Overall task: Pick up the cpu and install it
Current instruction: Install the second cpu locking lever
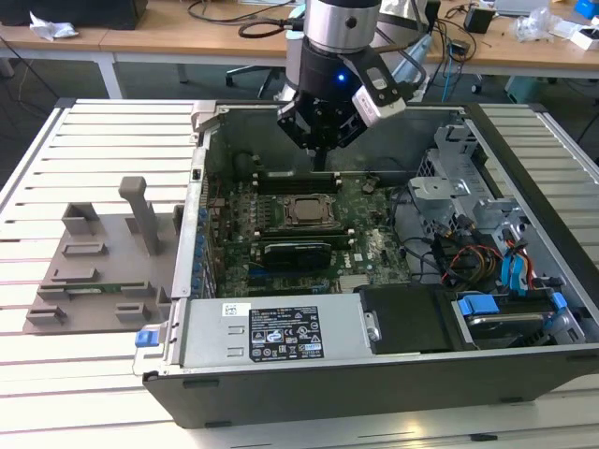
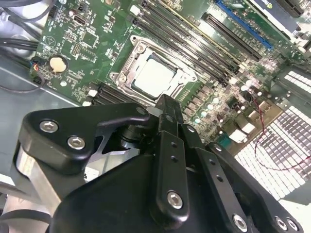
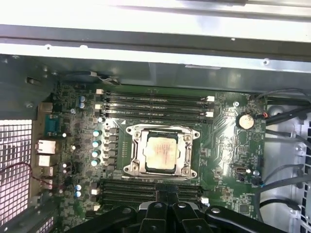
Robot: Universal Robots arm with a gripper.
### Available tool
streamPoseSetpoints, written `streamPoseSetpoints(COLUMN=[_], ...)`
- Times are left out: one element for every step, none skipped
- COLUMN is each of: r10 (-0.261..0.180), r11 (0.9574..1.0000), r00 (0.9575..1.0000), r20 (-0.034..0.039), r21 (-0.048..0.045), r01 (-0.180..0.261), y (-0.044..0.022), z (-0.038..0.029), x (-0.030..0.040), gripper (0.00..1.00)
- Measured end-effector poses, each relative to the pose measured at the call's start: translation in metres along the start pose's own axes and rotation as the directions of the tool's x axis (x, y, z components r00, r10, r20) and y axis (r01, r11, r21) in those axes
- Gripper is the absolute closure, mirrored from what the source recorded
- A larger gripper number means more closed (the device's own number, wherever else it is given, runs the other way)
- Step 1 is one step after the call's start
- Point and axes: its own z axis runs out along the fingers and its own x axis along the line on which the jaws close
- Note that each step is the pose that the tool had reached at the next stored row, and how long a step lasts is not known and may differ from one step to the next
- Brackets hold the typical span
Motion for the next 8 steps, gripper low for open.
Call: streamPoseSetpoints(r10=[0.0,0.0,0.0,0.0,0.0,0.0,0.0,0.0], r11=[1.0,1.0,1.0,1.0,1.0,1.0,1.0,1.0], r00=[1.0,1.0,1.0,1.0,1.0,1.0,1.0,1.0], r20=[0.0002,0.0003,0.0002,0.0001,0.0001,0.0001,0.0001,0.0001], r21=[-0.0003,-0.0004,-0.0004,-0.0003,-0.0003,-0.0003,-0.0003,-0.0004], r01=[0.0,0.0,0.0,0.0,0.0,0.0,0.0,0.0], y=[0.0,0.0,0.0,0.0,0.0,0.0,0.0,0.0], z=[-0.0001,-0.0001,-0.0001,-0.0002,-0.0002,-0.0002,-0.0002,-0.0002], x=[0.0,0.0,0.0,0.0,0.0,0.0,0.0,0.0], gripper=[0.89,0.89,0.89,0.89,0.89,0.89,0.89,0.89])
